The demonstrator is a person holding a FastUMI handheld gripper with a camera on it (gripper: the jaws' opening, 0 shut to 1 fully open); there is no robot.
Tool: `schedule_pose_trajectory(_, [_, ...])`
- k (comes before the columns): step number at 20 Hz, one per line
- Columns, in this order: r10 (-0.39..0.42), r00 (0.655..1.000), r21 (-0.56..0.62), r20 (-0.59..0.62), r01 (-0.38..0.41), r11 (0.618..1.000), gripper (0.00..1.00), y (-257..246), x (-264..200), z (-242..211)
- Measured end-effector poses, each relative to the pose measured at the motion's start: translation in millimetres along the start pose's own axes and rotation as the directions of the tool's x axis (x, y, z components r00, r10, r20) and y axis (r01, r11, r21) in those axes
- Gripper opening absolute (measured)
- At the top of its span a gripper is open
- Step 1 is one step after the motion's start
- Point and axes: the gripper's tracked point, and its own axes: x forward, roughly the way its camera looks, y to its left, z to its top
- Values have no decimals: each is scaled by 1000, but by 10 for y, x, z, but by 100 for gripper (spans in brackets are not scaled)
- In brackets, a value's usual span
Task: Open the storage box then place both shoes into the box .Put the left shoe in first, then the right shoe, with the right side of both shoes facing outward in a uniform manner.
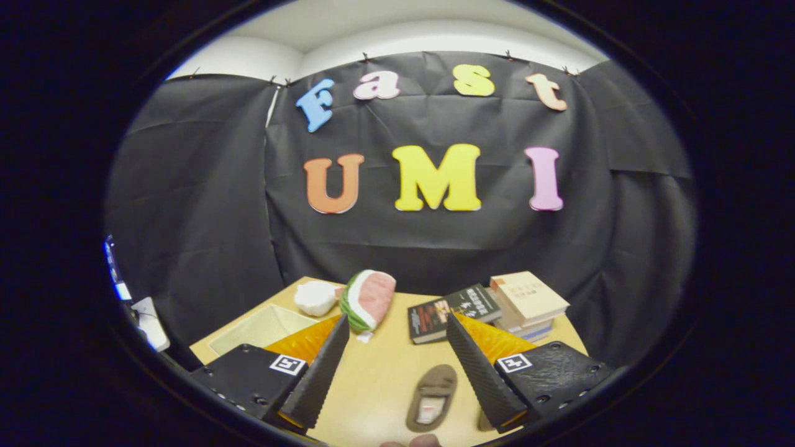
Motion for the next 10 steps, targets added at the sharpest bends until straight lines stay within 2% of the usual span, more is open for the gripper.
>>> schedule_pose_trajectory(4, [-22, 986, 42, -166, 29, 999, 96, -415, 188, -874])
schedule_pose_trajectory(10, [-27, 926, 62, -376, 54, 997, 96, -697, 620, -1893])
